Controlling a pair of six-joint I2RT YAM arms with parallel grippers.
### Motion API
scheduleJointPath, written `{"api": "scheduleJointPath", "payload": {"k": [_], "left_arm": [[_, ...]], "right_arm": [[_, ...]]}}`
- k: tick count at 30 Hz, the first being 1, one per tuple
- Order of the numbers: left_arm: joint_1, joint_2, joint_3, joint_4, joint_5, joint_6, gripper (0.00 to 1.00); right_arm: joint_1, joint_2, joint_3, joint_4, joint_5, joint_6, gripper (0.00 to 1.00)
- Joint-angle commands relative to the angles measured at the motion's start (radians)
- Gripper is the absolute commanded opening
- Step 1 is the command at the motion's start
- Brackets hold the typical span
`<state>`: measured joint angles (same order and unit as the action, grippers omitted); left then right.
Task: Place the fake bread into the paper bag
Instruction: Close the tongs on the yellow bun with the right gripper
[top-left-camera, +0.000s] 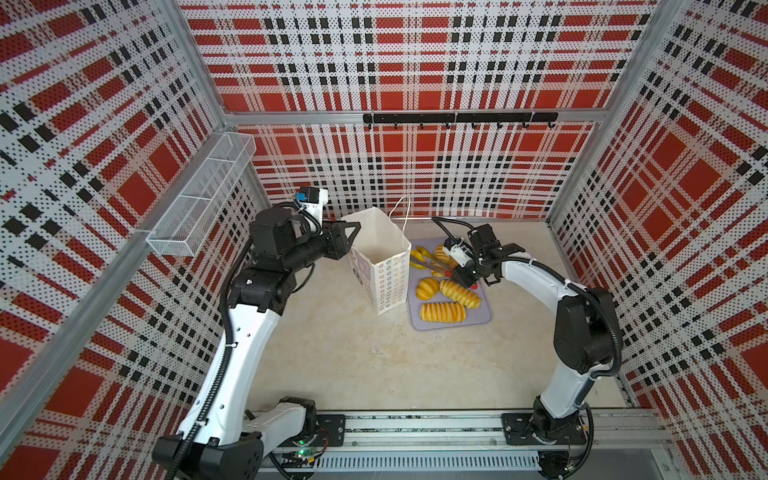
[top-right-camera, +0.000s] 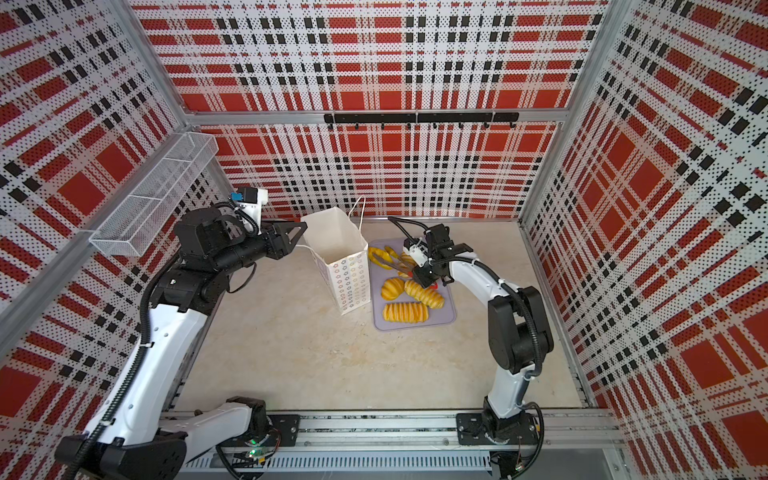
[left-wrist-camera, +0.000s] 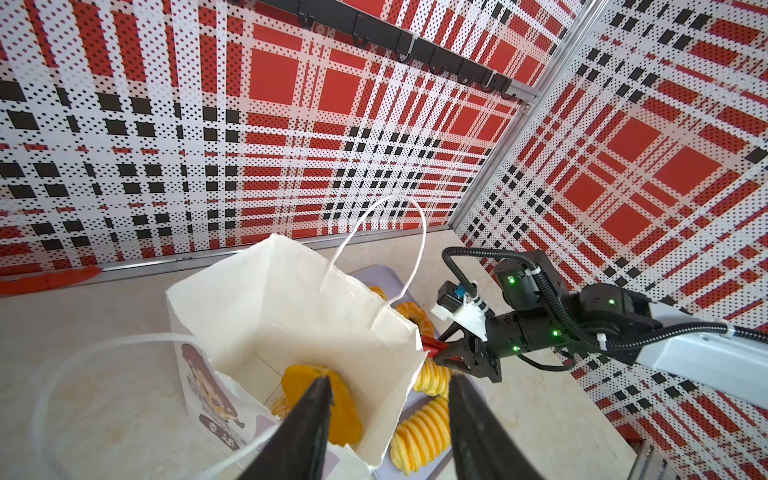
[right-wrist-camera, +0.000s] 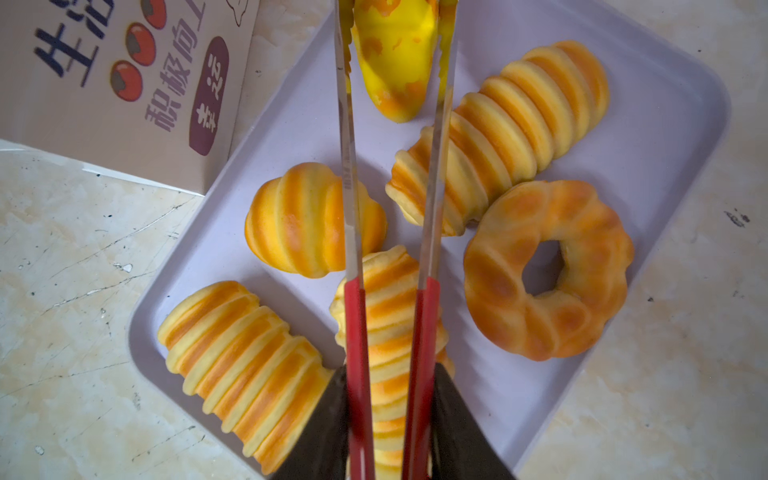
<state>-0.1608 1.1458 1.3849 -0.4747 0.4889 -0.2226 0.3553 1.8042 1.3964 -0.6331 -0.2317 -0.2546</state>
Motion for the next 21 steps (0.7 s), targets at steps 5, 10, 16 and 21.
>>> {"api": "scheduleJointPath", "payload": {"k": [5,10,16,21], "left_arm": [[-0.009,-0.001,0.037,-0.005,0.010,0.005,0.49],[-0.009,0.000,0.040,-0.004,0.010,0.006,0.49],[-0.014,0.001,0.043,-0.004,0.009,0.001,0.48],[-0.021,-0.005,0.045,-0.004,0.003,-0.004,0.48]], "right_arm": [[0.007,0.030,0.036,-0.012,-0.063,-0.038,0.27],[0.007,0.008,0.020,-0.014,-0.052,-0.038,0.22],[0.004,-0.040,0.000,0.020,-0.055,-0.021,0.19],[-0.037,-0.106,-0.034,0.099,-0.142,0.046,0.19]]}}
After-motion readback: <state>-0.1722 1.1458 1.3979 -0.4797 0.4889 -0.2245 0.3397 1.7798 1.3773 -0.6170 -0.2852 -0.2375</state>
